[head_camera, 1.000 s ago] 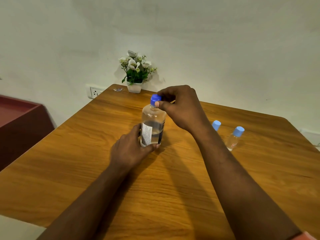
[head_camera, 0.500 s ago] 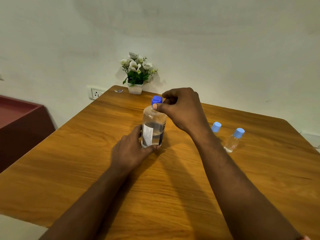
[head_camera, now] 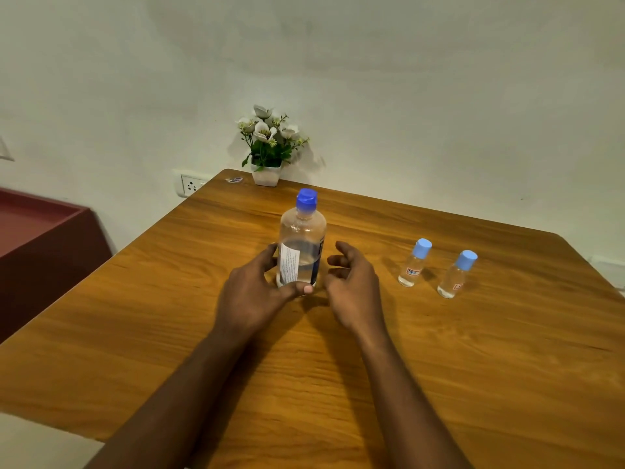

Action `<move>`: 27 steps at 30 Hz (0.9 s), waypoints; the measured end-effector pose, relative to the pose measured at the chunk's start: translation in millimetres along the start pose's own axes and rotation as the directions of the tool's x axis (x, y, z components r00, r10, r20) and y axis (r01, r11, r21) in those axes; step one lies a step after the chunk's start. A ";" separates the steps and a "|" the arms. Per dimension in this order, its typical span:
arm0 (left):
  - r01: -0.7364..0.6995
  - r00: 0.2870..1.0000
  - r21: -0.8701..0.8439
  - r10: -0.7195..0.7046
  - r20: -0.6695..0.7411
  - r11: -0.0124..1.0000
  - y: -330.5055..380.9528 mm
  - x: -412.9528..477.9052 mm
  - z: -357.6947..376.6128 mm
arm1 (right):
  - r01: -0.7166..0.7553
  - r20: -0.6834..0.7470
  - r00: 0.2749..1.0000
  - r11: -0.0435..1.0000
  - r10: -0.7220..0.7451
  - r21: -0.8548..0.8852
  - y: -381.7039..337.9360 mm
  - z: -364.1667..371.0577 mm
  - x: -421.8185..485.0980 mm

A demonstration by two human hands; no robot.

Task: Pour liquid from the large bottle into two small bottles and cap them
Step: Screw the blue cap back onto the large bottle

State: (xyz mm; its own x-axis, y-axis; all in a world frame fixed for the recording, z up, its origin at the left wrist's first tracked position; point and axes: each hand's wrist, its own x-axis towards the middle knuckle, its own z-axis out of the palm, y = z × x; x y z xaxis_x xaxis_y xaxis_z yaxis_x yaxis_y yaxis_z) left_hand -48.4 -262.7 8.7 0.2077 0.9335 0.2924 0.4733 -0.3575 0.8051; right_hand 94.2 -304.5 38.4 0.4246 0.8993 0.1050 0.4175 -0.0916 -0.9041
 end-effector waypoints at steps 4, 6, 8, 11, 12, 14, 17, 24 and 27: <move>0.043 0.997 -0.011 -0.044 -0.061 0.999 1.8 -0.6 0.0 | 0.012 0.095 0.995 1.000 -0.011 -0.007 4.4 14.4 -2.8; 0.040 0.995 -0.051 -0.045 -0.088 0.998 -0.6 -1.0 -0.5 | 0.046 0.096 0.994 0.999 -0.044 -0.015 6.0 21.8 -3.6; 0.012 0.994 -0.073 -0.020 -0.110 0.997 -3.2 -1.3 -0.4 | 0.076 0.085 0.993 0.997 -0.076 0.000 7.0 27.6 -4.4; -0.019 0.993 -0.063 0.011 -0.121 0.998 -3.6 -1.1 0.8 | 0.110 0.047 0.993 0.994 -0.110 -0.004 8.4 34.0 -4.0; -0.024 0.993 -0.050 0.018 -0.120 0.998 -3.6 -0.8 1.7 | 0.114 0.031 0.993 0.993 -0.114 -0.007 9.4 35.5 -3.5; -0.039 0.992 -0.031 0.035 -0.125 0.999 -3.7 0.5 2.3 | 0.111 0.004 0.994 0.994 -0.111 -0.013 11.1 38.0 -2.5; -0.048 0.989 -0.009 0.046 -0.141 0.999 -2.3 4.1 3.4 | 0.119 -0.054 0.991 0.992 -0.121 -0.042 12.6 39.7 -0.1; -0.076 0.989 0.219 0.102 -0.111 0.973 -8.7 29.6 13.6 | 0.094 -0.173 0.979 0.993 -0.106 -0.078 11.9 48.7 29.3; -0.072 0.992 0.309 0.100 -0.074 0.948 -17.2 54.2 21.2 | 0.077 -0.207 0.974 0.993 -0.093 -0.087 10.9 55.1 51.2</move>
State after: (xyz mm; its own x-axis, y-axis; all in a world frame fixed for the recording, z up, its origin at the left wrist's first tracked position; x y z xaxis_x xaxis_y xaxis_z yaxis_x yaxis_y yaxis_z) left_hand -27.2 -206.6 -0.3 0.1899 0.8927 0.4086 0.6984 -0.4154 0.5828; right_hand 76.3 -235.9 11.1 0.5409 0.7957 0.2725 0.5170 -0.0590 -0.8540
